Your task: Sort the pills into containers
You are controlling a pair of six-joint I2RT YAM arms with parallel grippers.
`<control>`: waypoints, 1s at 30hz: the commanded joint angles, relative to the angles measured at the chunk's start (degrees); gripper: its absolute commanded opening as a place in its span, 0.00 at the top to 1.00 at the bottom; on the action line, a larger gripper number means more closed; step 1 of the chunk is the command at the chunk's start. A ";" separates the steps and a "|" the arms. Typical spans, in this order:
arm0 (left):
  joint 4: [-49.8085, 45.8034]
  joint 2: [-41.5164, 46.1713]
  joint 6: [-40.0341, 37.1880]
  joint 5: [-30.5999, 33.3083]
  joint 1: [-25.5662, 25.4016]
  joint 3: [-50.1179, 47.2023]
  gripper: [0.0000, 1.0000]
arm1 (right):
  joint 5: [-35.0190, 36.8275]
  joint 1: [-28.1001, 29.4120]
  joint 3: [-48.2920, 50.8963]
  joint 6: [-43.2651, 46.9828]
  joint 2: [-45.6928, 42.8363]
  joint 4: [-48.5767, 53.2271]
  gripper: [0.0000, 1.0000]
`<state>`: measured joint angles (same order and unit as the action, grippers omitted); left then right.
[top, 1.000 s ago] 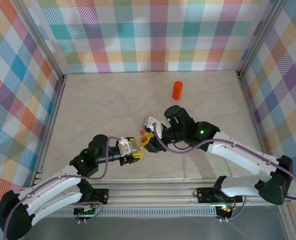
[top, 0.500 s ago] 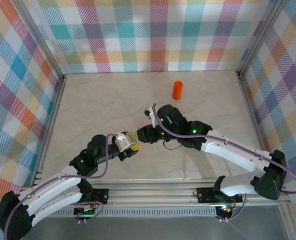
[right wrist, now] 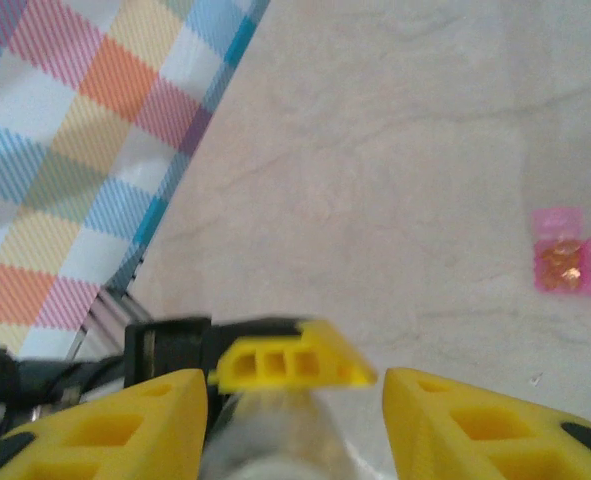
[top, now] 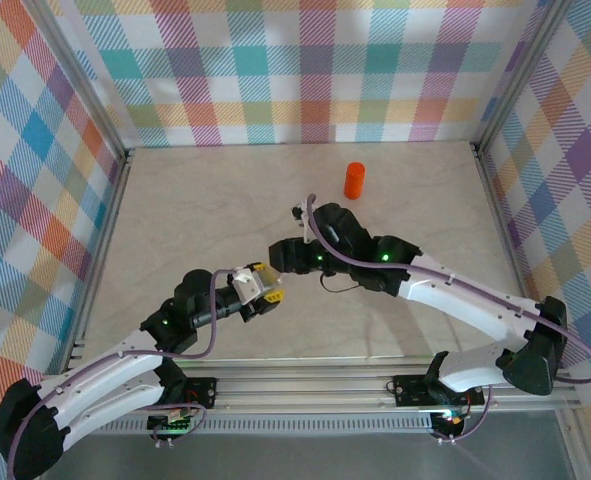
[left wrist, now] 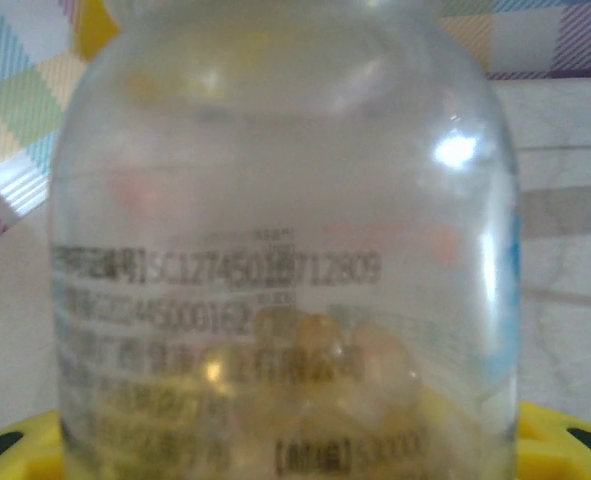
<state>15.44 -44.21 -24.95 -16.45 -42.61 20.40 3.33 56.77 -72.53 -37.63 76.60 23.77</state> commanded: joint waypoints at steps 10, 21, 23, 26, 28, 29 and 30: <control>6.09 -0.07 -1.37 -4.73 -0.21 2.07 1.00 | 7.07 -1.91 -2.97 3.13 0.23 2.05 0.34; 6.27 -0.84 -1.34 -5.18 -0.26 2.21 1.00 | 6.63 -6.47 -5.60 11.60 -4.89 5.08 0.29; 6.20 -0.89 -1.35 -5.27 -0.28 2.21 1.00 | 5.96 -8.35 -5.27 14.72 -6.32 5.03 0.29; 5.92 -0.45 -1.33 -5.46 -0.25 2.24 1.00 | 2.66 -10.56 -3.93 22.81 -8.66 3.54 0.27; 5.45 0.18 -1.41 -5.46 -0.27 2.19 1.00 | -0.47 -11.54 -2.01 30.75 -10.84 1.80 0.24; 4.93 0.57 -1.58 -5.45 -0.27 2.28 1.00 | -2.34 -11.96 -0.89 34.51 -11.95 0.80 0.23; 4.25 1.06 -1.75 -5.73 -0.25 2.36 1.00 | -4.23 -12.45 0.62 38.54 -13.14 -0.26 0.23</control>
<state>19.14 -44.99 -25.41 -20.53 -42.63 20.84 5.19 44.91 -74.43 -13.02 66.22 26.35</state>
